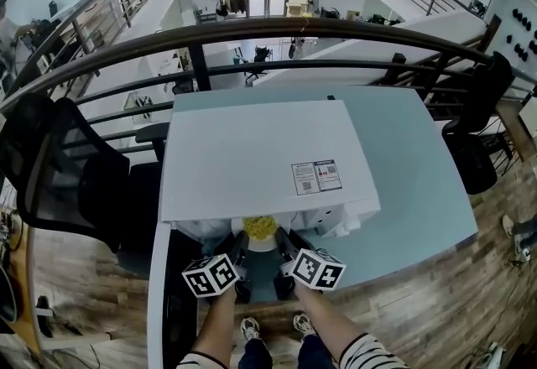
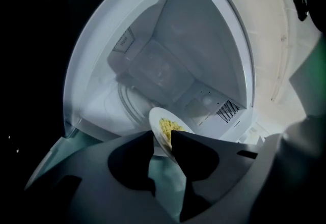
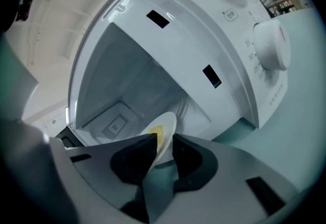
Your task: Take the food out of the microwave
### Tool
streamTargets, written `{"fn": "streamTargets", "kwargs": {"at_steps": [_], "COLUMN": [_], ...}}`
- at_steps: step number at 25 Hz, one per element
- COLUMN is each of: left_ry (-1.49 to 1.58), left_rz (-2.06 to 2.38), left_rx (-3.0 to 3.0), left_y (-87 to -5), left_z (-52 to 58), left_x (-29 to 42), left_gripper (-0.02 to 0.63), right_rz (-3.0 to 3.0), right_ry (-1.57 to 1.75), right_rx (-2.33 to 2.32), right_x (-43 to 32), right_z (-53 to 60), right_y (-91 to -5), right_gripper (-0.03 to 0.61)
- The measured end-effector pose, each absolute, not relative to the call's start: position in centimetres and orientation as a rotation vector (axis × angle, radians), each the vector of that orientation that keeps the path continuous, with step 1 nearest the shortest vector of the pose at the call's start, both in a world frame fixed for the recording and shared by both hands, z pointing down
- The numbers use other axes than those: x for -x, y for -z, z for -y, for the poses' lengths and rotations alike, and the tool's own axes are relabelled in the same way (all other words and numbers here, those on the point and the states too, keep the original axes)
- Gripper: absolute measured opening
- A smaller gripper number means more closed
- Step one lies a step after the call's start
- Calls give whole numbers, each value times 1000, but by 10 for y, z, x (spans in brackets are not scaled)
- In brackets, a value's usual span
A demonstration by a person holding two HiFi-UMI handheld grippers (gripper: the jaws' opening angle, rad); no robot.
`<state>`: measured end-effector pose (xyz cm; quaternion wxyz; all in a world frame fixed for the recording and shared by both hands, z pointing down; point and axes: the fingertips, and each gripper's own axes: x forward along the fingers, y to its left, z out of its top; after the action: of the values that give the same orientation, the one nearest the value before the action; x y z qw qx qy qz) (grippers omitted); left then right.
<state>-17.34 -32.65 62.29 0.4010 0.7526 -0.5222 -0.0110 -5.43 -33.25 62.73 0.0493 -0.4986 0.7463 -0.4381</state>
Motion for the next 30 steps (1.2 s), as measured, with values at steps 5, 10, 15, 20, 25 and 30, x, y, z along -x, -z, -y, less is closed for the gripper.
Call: {"fn": "streamTargets", "kwargs": {"at_steps": [5,10,15,20,25,30], "left_ry": [48,57,50,46,44,51], "left_rz": [1311,1284,1226,1175,1149,1145], "left_rx": [-1900,-1947,-2006,-2032,-2047,-2062], "left_y": [-615,-596,-583,-575,-572,-560], "left_z": [312,294,276,252,230,202], "left_x": [181,178,167,157,146,134], "left_gripper": [98,89,86,84,84,84], "right_rz": [-2258,-2217,-2154,-2103,-2082,-2069], "right_ry": [1310,1276,1225,1196,1191,1184], "right_rx": [1530,1560,1616,1661,1678,1674], "right_x": [56,53,42,32,22,10], "right_z": [317,295,268,239,214,184], "right_y": [-618,-603,-590,-580,-576,-562], "right_gripper": [89,83,81,81,80,80]}}
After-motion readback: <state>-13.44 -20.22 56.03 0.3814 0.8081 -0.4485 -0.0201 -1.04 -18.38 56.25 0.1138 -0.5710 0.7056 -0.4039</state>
